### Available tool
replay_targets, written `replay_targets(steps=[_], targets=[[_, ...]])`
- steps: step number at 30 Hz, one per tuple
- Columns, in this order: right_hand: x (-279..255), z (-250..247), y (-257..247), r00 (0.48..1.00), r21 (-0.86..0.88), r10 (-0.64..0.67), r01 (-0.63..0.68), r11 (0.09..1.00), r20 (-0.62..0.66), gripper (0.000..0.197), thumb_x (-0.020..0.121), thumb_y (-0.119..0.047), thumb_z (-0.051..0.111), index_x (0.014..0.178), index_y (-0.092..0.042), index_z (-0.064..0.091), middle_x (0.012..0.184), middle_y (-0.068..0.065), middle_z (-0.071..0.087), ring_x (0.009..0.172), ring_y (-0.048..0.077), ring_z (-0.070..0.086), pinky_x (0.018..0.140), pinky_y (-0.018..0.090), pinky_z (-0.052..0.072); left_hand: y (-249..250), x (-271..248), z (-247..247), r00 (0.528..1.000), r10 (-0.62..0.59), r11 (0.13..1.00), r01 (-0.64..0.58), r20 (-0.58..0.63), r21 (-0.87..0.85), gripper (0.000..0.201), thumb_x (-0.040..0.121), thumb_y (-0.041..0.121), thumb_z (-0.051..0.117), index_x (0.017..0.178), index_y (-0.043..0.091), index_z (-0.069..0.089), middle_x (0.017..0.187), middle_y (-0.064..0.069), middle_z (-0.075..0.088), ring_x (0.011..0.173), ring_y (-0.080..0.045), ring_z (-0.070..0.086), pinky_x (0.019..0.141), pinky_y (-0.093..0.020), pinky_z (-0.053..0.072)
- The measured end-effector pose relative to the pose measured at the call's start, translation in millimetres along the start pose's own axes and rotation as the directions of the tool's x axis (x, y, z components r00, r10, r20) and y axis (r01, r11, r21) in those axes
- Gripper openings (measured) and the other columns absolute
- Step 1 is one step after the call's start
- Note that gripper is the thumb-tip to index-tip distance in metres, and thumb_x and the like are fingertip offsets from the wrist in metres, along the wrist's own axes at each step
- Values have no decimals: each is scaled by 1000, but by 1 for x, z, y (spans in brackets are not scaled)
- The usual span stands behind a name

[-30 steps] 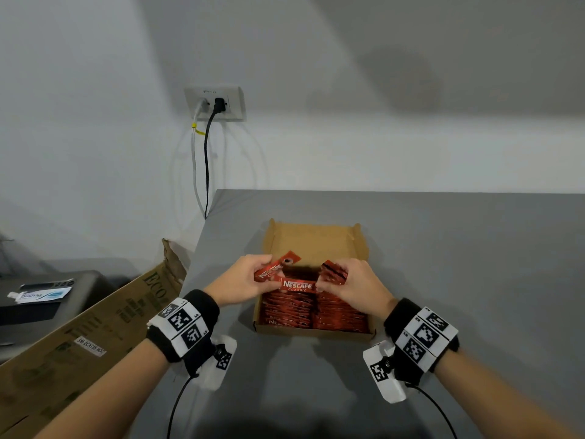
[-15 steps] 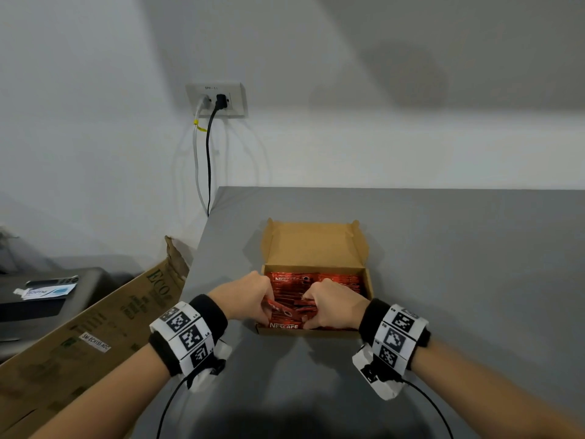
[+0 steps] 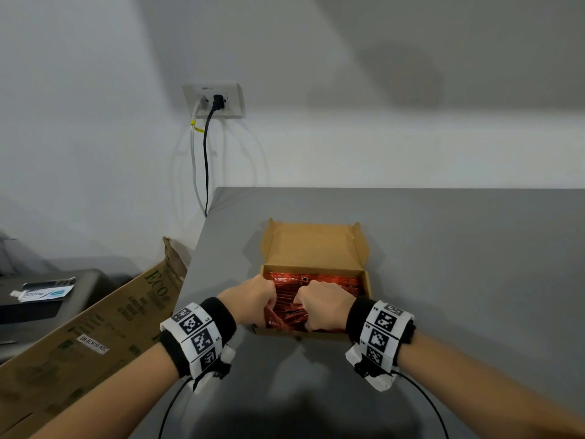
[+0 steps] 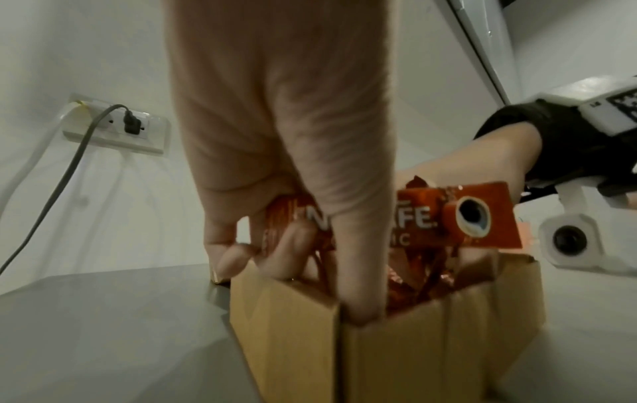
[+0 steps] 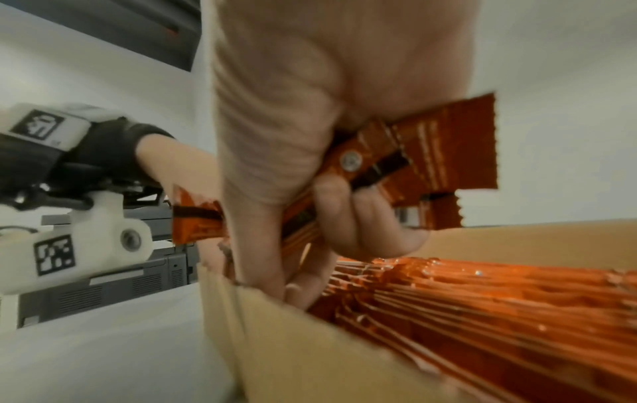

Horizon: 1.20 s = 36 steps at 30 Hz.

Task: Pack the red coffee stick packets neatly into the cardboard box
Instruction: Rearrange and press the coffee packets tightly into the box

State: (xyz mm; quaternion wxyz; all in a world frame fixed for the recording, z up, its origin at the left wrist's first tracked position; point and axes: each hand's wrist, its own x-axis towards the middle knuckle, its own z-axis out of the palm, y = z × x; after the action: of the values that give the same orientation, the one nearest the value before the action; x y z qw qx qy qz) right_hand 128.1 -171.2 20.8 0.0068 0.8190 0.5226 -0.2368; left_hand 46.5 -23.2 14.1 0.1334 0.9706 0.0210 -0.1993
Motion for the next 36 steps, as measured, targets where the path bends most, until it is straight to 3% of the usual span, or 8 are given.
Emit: replay_targets(steps=[6, 11, 14, 18, 21, 27, 33, 36], targets=[[0, -1, 11, 999, 222, 29, -23, 975, -21, 20, 75, -30, 75, 81, -15, 64, 86, 4, 69, 75, 19, 62, 66, 32, 50, -4, -2, -4, 1000, -25, 999, 25, 2, -38, 16, 78, 18, 69, 82, 3, 64, 66, 6, 50, 57, -7, 46, 51, -14, 38], [1, 6, 9, 999, 180, 9, -2, 984, -38, 22, 75, -28, 75, 75, -16, 57, 80, 3, 66, 72, 19, 61, 62, 30, 47, -2, -3, 1, 999, -13, 1000, 14, -30, 18, 15, 78, 22, 70, 80, 10, 61, 76, 4, 52, 71, -15, 53, 57, -17, 40], [-3, -2, 18, 987, 415, 54, 14, 910, -152, 21, 79, -22, 71, 94, -14, 58, 90, 3, 67, 78, 17, 62, 68, 26, 50, -8, -4, -7, 995, -24, 987, 8, -96, -158, 26, 80, 21, 70, 66, 19, 48, 68, 9, 52, 62, -5, 50, 53, -9, 37], [-9, -13, 30, 938, 587, 153, 63, 807, -311, 15, 89, -12, 55, 96, -5, 43, 73, 0, 52, 61, 11, 47, 55, 21, 36, -2, -1, -14, 961, -133, 846, -19, -244, -533, 19, 97, 22, 49, 80, 14, 49, 70, 4, 53, 58, -7, 50, 52, -10, 38], [-12, -16, 32, 887, 619, 185, 134, 774, -423, 18, 91, -18, 55, 84, -2, 52, 71, 6, 53, 62, 13, 46, 62, 27, 36, 9, 7, -14, 972, -211, 688, 74, -101, -722, 20, 100, 19, 40, 80, 15, 41, 62, 0, 48, 46, -9, 46, 47, -18, 39], [-7, -17, 33, 805, 619, 228, 206, 758, -547, 22, 87, -28, 63, 78, -8, 60, 70, -2, 61, 63, 4, 52, 63, 22, 41, 23, 14, -31, 996, 26, 568, 54, 83, -821, 16, 97, 12, 44, 81, 13, 41, 56, -1, 46, 36, -7, 39, 39, -16, 31], [-11, -15, 48, 754, 593, 288, 163, 789, -590, 20, 88, -24, 62, 69, -21, 58, 66, -5, 64, 59, 0, 55, 59, 10, 40, 11, 15, -37, 982, -85, 376, -125, -169, -918, 16, 98, 8, 40, 99, 7, 56, 83, -10, 67, 57, -14, 62, 62, -25, 50], [-16, -12, 57, 779, 516, 241, 121, 848, -579, 26, 88, -29, 63, 63, -21, 58, 58, -8, 56, 53, 3, 50, 53, 14, 35, 6, 11, -35, 978, -31, 404, -175, -204, -898, 14, 95, 5, 47, 102, 3, 59, 88, -10, 70, 64, -13, 66, 68, -25, 53]])
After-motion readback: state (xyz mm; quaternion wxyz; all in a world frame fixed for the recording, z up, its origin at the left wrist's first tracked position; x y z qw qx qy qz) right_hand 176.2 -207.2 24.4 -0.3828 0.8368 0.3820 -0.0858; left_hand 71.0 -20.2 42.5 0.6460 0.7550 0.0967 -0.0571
